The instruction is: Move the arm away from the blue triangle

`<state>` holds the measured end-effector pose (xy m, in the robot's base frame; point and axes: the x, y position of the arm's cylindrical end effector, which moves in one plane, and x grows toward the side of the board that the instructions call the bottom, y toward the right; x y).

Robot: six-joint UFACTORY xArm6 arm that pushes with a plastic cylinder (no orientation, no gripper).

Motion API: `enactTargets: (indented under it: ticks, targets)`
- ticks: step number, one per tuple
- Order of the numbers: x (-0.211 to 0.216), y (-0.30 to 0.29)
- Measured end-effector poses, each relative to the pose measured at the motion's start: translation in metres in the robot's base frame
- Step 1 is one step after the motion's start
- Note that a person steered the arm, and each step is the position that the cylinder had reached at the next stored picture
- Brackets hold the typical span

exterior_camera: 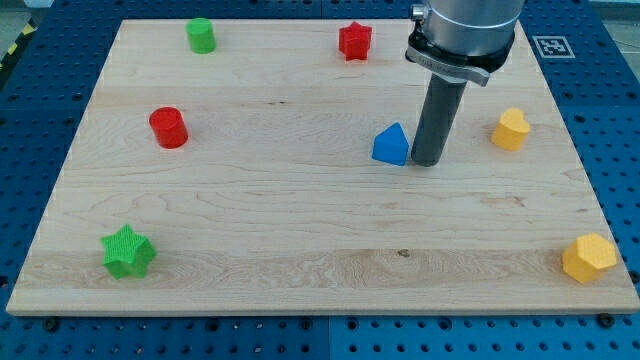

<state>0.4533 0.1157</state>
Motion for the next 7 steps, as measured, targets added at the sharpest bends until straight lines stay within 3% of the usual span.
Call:
enactTargets:
  ticks: [3,5,7]
  targets:
    - [0.021,0.022]
    - [0.071,-0.045]
    - [0.070,-0.113]
